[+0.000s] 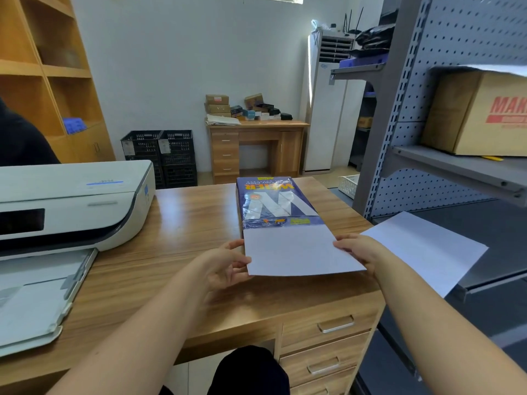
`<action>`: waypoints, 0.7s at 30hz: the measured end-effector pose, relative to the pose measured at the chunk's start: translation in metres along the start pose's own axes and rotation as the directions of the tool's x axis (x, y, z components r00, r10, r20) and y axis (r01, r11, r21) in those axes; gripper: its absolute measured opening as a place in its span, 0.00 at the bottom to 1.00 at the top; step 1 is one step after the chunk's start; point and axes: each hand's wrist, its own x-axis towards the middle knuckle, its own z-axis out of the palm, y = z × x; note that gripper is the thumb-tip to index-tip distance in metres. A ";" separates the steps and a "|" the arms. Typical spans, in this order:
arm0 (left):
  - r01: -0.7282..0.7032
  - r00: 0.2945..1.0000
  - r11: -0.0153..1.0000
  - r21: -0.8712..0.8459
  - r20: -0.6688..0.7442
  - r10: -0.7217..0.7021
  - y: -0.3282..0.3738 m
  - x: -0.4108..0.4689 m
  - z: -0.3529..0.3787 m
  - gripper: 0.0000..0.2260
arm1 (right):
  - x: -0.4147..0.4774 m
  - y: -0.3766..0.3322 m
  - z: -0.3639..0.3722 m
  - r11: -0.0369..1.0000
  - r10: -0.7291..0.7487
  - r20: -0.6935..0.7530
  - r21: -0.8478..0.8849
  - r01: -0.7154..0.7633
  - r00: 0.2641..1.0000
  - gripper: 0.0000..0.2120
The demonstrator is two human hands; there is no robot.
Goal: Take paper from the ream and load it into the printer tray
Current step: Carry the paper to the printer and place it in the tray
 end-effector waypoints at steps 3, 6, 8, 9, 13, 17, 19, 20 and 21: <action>-0.002 1.000 1.000 0.027 -0.004 0.003 0.003 0.002 0.003 0.20 | 0.000 0.003 -0.001 1.000 -0.009 0.006 -0.004 0.009 1.000 0.11; -0.042 0.998 0.998 0.039 -0.042 0.043 0.007 0.005 0.006 0.15 | -0.002 0.005 -0.003 1.000 -0.008 0.029 0.021 0.007 1.000 0.10; -0.060 0.996 0.997 0.044 -0.064 0.063 0.008 0.007 0.008 0.15 | -0.007 0.003 -0.004 1.000 -0.024 0.029 0.001 0.023 0.999 0.08; -0.063 0.995 0.997 0.046 -0.070 0.067 0.008 0.006 0.009 0.15 | -0.009 0.003 -0.004 0.999 -0.031 0.026 -0.006 0.032 0.999 0.07; -0.065 0.996 0.997 0.035 -0.066 0.068 0.005 0.001 0.011 0.16 | -0.020 0.003 -0.008 0.999 -0.045 0.016 -0.006 0.045 0.999 0.06; -0.089 0.994 0.996 0.019 -0.058 0.090 0.001 -0.013 0.015 0.14 | -0.029 0.009 -0.012 0.999 -0.044 0.014 0.000 0.044 0.999 0.09; -0.099 0.993 0.995 0.032 -0.064 0.101 -0.001 -0.024 0.019 0.13 | -0.034 0.011 -0.010 0.999 -0.048 0.011 0.000 0.048 0.999 0.09; -0.105 0.991 0.994 0.042 -0.074 0.108 -0.002 -0.029 0.021 0.13 | -0.038 0.012 -0.009 0.999 -0.052 0.007 0.000 0.052 0.999 0.08; -0.110 0.990 0.992 0.054 -0.088 0.115 -0.003 -0.033 0.022 0.14 | -0.042 0.013 -0.009 0.998 -0.057 -0.001 0.000 0.057 0.998 0.06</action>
